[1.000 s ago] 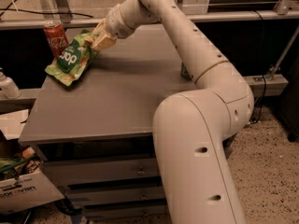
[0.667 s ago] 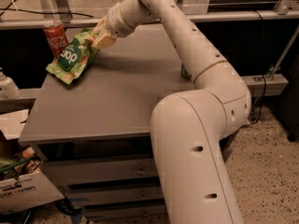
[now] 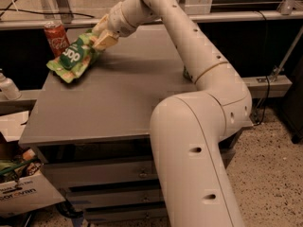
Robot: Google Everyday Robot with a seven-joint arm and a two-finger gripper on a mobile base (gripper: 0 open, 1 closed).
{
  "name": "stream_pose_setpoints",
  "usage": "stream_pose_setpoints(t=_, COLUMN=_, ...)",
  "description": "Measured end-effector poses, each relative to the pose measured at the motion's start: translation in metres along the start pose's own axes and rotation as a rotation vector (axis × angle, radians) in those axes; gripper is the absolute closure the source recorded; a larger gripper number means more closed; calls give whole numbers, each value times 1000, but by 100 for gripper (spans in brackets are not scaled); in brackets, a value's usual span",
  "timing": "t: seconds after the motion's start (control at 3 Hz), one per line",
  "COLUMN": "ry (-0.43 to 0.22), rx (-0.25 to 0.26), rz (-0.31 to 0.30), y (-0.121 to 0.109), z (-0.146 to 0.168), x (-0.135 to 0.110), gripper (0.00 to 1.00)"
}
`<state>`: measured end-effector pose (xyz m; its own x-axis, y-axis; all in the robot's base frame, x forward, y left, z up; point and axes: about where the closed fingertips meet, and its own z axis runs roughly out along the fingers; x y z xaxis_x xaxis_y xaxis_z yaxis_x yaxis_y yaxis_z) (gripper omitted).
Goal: Move green rice chip bag near coke can
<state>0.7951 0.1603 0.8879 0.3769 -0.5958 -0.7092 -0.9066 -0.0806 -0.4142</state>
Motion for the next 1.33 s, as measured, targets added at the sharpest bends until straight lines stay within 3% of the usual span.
stream_pose_setpoints(t=0.33, ry=1, rx=4, rz=5, y=-1, z=-1, x=2, gripper=0)
stream_pose_setpoints(t=0.67, ry=2, rx=5, rz=6, y=-2, z=-2, x=3, gripper=0)
stream_pose_setpoints(t=1.33, ry=-27, rx=45, rz=17, y=4, z=-43, x=0, gripper=0)
